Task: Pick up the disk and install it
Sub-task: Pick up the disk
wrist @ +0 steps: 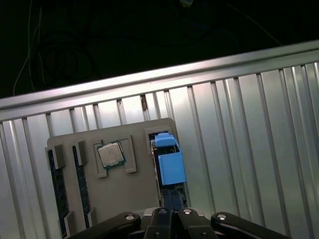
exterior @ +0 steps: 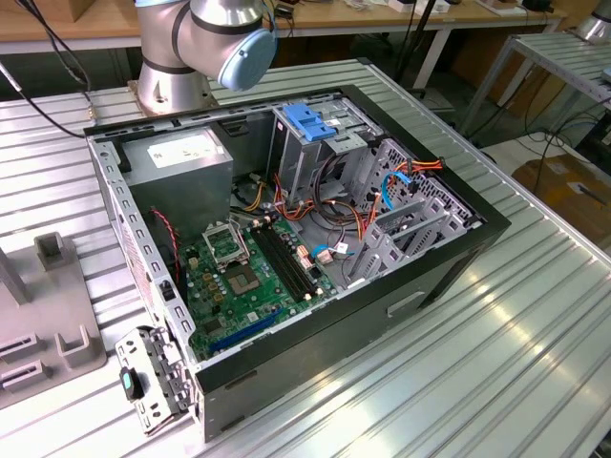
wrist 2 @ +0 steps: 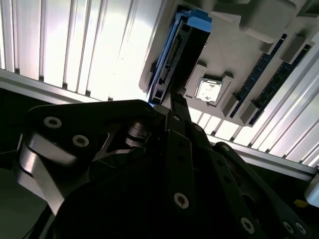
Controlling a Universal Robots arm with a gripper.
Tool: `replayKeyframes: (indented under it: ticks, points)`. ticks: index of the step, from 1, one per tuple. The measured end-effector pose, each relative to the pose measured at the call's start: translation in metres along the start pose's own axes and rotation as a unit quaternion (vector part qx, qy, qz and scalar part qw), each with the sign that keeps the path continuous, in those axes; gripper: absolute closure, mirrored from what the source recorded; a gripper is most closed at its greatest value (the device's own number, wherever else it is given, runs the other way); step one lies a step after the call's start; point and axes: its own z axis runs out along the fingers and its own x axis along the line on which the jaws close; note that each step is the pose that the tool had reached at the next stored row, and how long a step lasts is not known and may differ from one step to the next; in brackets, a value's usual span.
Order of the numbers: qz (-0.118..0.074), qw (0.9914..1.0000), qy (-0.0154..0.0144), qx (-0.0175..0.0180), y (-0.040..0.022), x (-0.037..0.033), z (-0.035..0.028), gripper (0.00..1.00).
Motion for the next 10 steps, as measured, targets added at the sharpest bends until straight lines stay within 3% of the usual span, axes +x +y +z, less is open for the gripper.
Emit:
replayKeyframes:
  ticks: [10]
  points:
    - [-0.005,0.99999,-0.0001,0.0003,-0.0033,-0.0007,0.0014,0.89]
